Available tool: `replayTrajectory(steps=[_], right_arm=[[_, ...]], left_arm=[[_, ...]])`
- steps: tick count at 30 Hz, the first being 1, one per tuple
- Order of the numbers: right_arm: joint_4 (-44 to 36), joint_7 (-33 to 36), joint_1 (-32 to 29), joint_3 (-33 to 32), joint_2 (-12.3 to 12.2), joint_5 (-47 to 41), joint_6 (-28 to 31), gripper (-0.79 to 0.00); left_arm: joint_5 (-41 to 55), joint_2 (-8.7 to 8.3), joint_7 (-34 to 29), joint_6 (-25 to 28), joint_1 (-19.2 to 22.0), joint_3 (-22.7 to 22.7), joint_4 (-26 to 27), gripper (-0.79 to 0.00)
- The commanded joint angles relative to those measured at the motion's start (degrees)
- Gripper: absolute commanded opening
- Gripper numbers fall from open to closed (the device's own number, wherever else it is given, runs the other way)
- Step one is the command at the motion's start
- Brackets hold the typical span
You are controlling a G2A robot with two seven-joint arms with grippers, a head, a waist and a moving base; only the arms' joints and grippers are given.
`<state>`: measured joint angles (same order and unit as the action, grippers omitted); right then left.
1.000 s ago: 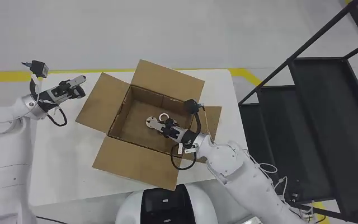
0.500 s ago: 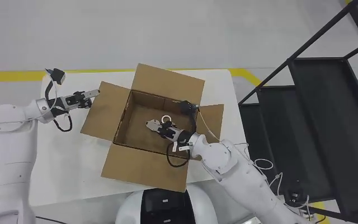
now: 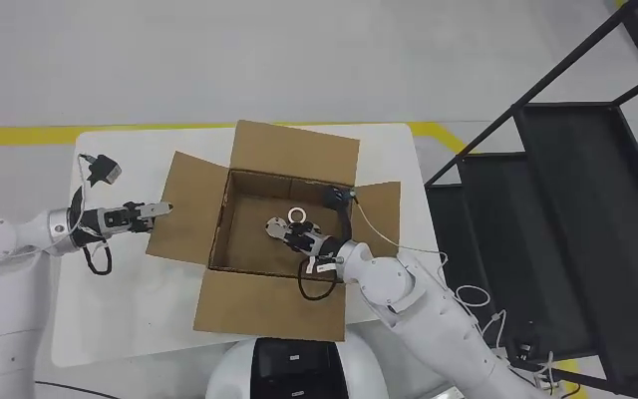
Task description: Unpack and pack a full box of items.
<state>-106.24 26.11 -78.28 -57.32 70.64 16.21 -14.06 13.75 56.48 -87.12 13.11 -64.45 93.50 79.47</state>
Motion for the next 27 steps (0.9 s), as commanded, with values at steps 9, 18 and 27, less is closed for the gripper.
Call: replayTrajectory(steps=[9, 18, 27], right_arm=[[-2.71, 0.04, -2.71, -3.74, -0.54, -2.61, 3.88, 0.000], [-1.07, 4.55, 1.96, -1.79, -0.17, -0.25, -5.74, 0.000], [4.97, 3.59, 12.96, 9.18, 2.55, 10.28, -25.43, 0.000]], left_arm=[[4.11, -1.57, 2.17, 0.08, -3.03, 3.57, 1.60, 0.000], [15.58, -1.91, 5.99, 4.41, -3.21, 7.97, 6.54, 0.000], [15.56, -2.29, -0.66, 3.22, 1.86, 2.94, 8.23, 0.000]])
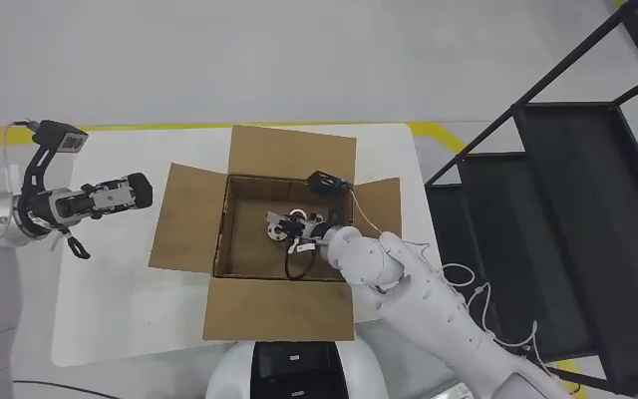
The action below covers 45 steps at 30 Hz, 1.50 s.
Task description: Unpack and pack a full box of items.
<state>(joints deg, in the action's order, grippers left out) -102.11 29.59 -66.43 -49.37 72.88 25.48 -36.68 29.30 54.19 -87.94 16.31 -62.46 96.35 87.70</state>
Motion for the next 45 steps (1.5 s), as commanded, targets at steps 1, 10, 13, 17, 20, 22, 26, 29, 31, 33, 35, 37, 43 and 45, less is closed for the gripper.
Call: replayTrajectory(steps=[1, 10, 13, 17, 20, 22, 26, 29, 31, 33, 35, 37, 43, 45], right_arm=[[1.80, 0.91, 2.23, 2.57, 0.64, 1.97, -4.89, 0.000], [5.81, 5.75, 7.26, 7.32, 2.01, 4.76, -11.57, 0.000], [5.81, 5.75, 7.26, 7.32, 2.01, 4.76, -11.57, 0.000], [5.81, 5.75, 7.26, 7.32, 2.01, 4.76, -11.57, 0.000], [5.81, 5.75, 7.26, 7.32, 2.01, 4.76, -11.57, 0.000], [5.81, 5.75, 7.26, 7.32, 2.01, 4.76, -11.57, 0.000], [5.81, 5.75, 7.26, 7.32, 2.01, 4.76, -11.57, 0.000], [5.81, 5.75, 7.26, 7.32, 2.01, 4.76, -11.57, 0.000], [5.81, 5.75, 7.26, 7.32, 2.01, 4.76, -11.57, 0.000], [5.81, 5.75, 7.26, 7.32, 2.01, 4.76, -11.57, 0.000], [5.81, 5.75, 7.26, 7.32, 2.01, 4.76, -11.57, 0.000], [5.81, 5.75, 7.26, 7.32, 2.01, 4.76, -11.57, 0.000], [7.60, 3.84, 6.95, 8.47, 2.12, 9.29, -12.28, 0.000], [8.48, 5.58, 7.69, 10.06, 2.41, 10.94, -13.80, 0.000]], left_arm=[[0.01, 0.01, 0.16, 0.02, -0.12, 0.09, 0.00, 0.000], [0.01, 0.01, 0.16, 0.02, -0.12, 0.09, 0.00, 0.000], [0.01, 0.01, 0.16, 0.02, -0.12, 0.09, 0.00, 0.000], [0.01, 0.01, 0.16, 0.02, -0.12, 0.09, 0.00, 0.000], [0.01, 0.01, 0.16, 0.02, -0.12, 0.09, 0.00, 0.000], [0.01, 0.01, 0.16, 0.02, -0.12, 0.09, 0.00, 0.000], [0.01, 0.01, 0.16, 0.02, -0.12, 0.09, 0.00, 0.000], [0.01, 0.01, 0.16, 0.02, -0.12, 0.09, 0.00, 0.000], [0.01, 0.01, 0.16, 0.02, -0.12, 0.09, 0.00, 0.000], [0.01, 0.01, 0.16, 0.02, -0.12, 0.09, 0.00, 0.000], [0.01, 0.01, 0.16, 0.02, -0.12, 0.09, 0.00, 0.000], [0.01, 0.01, 0.16, 0.02, -0.12, 0.09, 0.00, 0.000], [0.01, 0.01, 0.16, 0.02, -0.12, 0.09, 0.00, 0.000], [0.01, 0.01, 0.16, 0.02, -0.12, 0.09, 0.00, 0.000]])
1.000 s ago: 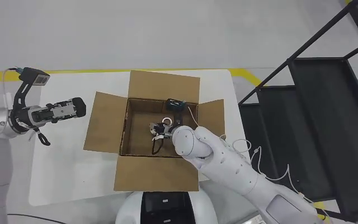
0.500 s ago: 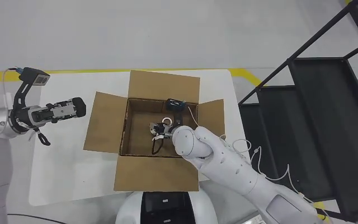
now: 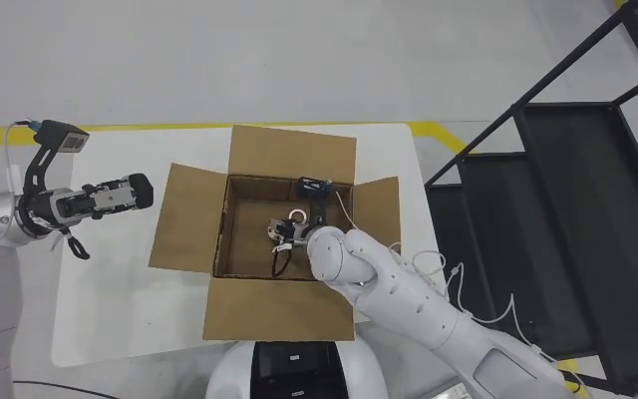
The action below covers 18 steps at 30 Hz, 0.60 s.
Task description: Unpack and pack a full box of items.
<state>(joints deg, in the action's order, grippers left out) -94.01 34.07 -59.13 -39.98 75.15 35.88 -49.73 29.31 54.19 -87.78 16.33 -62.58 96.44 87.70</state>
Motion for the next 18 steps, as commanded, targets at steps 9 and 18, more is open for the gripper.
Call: replayTrajectory(steps=[9, 18], right_arm=[[7.57, 4.77, 4.08, 6.31, 2.38, 4.93, -5.22, 0.000], [11.73, 3.16, 5.63, 8.58, 4.74, 6.15, -6.23, -0.785]], left_arm=[[0.00, 0.00, 0.00, 0.00, 0.00, 0.00, 0.00, 0.000], [0.00, 0.00, 0.00, 0.00, 0.00, 0.00, 0.00, 0.000]])
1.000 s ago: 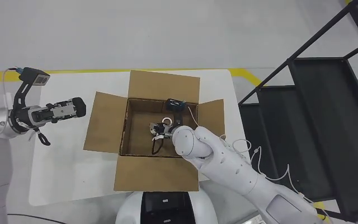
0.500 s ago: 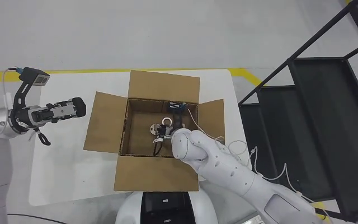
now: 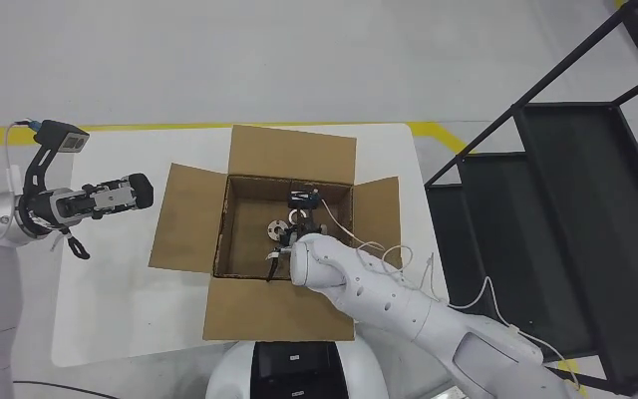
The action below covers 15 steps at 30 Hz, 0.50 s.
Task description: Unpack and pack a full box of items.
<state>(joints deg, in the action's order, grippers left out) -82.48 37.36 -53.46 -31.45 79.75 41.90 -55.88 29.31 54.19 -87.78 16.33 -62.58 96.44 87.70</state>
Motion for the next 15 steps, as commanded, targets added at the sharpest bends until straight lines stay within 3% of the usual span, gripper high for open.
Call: replayTrajectory(steps=[1, 8, 15], right_arm=[[0.36, -0.23, -0.11, 0.05, 0.28, 0.19, -0.12, -0.785], [-0.15, -0.44, -0.99, 0.07, 0.79, 1.92, -1.12, -0.785], [-6.51, 1.18, -2.94, -0.96, 0.02, 5.82, -1.44, -0.785]], left_arm=[[0.00, 0.00, 0.00, 0.00, 0.00, 0.00, 0.00, 0.000], [0.00, 0.00, 0.00, 0.00, 0.00, 0.00, 0.00, 0.000], [0.00, 0.00, 0.00, 0.00, 0.00, 0.00, 0.00, 0.000]])
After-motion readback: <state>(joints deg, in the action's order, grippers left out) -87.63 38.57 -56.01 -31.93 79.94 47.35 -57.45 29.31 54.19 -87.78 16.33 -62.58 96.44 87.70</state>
